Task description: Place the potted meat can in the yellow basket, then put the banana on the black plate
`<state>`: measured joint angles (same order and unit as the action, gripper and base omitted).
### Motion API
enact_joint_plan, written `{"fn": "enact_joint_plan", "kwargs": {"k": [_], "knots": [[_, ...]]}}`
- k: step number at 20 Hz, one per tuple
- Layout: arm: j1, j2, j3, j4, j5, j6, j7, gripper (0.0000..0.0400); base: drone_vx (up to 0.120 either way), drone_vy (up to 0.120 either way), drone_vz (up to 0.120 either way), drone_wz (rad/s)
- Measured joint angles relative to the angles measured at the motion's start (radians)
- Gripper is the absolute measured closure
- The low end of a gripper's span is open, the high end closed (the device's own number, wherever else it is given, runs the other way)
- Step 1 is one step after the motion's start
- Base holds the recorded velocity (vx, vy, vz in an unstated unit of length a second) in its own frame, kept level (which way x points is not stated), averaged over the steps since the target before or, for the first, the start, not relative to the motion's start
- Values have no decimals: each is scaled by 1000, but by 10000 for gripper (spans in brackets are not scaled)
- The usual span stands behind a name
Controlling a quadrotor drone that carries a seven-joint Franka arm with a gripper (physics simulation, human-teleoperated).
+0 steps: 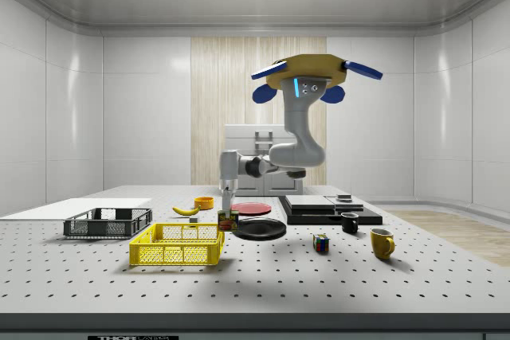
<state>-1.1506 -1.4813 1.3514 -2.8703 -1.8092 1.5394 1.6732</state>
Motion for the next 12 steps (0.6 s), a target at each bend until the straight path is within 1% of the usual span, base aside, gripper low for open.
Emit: {"fn": "enact_joint_plan", "kwargs": {"k": [12], "knots": [[-3,-14,2,1,6,13,3,109,120,0,0,0]]}}
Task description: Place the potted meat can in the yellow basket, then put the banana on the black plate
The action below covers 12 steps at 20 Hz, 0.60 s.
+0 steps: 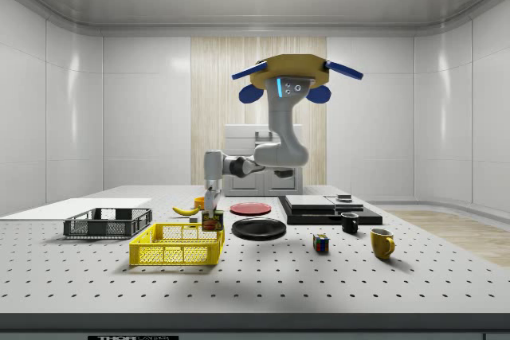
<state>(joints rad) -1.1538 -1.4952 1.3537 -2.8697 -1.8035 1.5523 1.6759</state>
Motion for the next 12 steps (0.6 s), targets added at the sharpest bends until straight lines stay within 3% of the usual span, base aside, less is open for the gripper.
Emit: {"fn": "enact_joint_plan", "kwargs": {"k": [3,12], "knots": [[-1,-3,0,0,1,3,1,109,120,0,0,0],[-3,-12,2,1,5,11,2,109,120,0,-116,0]]}}
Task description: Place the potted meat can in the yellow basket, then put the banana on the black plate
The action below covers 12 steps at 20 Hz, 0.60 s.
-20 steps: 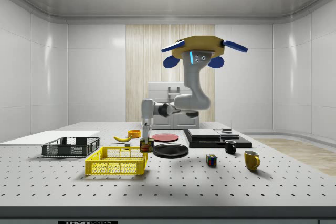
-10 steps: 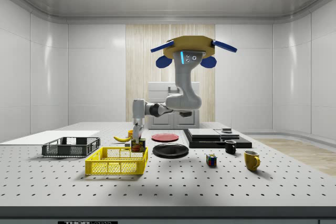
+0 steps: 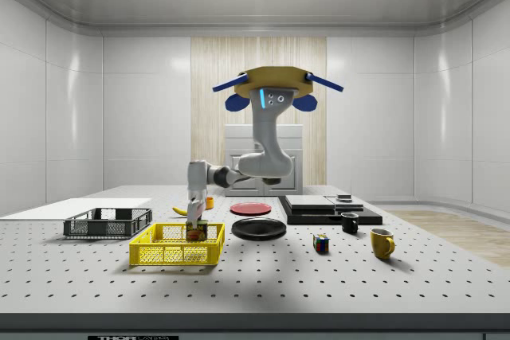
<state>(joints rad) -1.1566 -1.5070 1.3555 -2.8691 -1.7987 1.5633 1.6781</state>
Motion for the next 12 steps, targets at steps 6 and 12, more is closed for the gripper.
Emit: {"fn": "enact_joint_plan", "kwargs": {"k": [6,12], "knots": [[-1,-5,1,0,2,5,1,109,120,0,0,0],[-3,-11,-13,3,-10,15,1,109,47,0,0,0]]}}
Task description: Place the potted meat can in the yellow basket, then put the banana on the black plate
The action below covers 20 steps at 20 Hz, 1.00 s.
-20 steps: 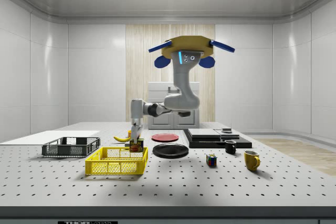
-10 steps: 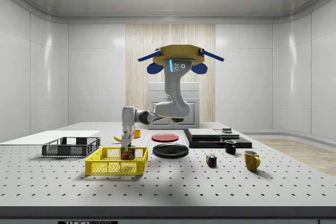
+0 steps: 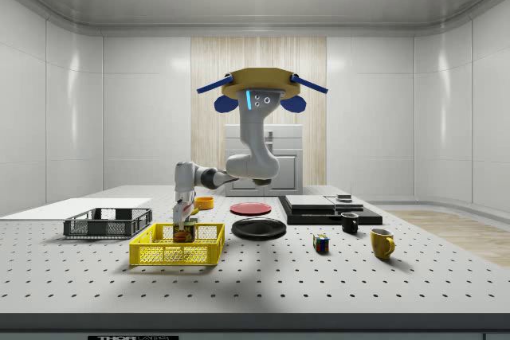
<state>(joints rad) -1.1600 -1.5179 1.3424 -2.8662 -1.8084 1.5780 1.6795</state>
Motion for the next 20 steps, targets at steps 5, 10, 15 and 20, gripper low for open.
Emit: {"fn": "enact_joint_plan", "kwargs": {"k": [5,10,15,20], "knots": [[-6,-5,-54,12,-50,23,-1,109,0,0,0,0],[-11,-7,-83,19,-75,36,-2,41,0,0,0,0],[-5,-6,-46,10,-38,23,-3,12,0,0,112,0],[-3,-7,-24,6,-16,18,-2,3,88,-80,64,0]]}}
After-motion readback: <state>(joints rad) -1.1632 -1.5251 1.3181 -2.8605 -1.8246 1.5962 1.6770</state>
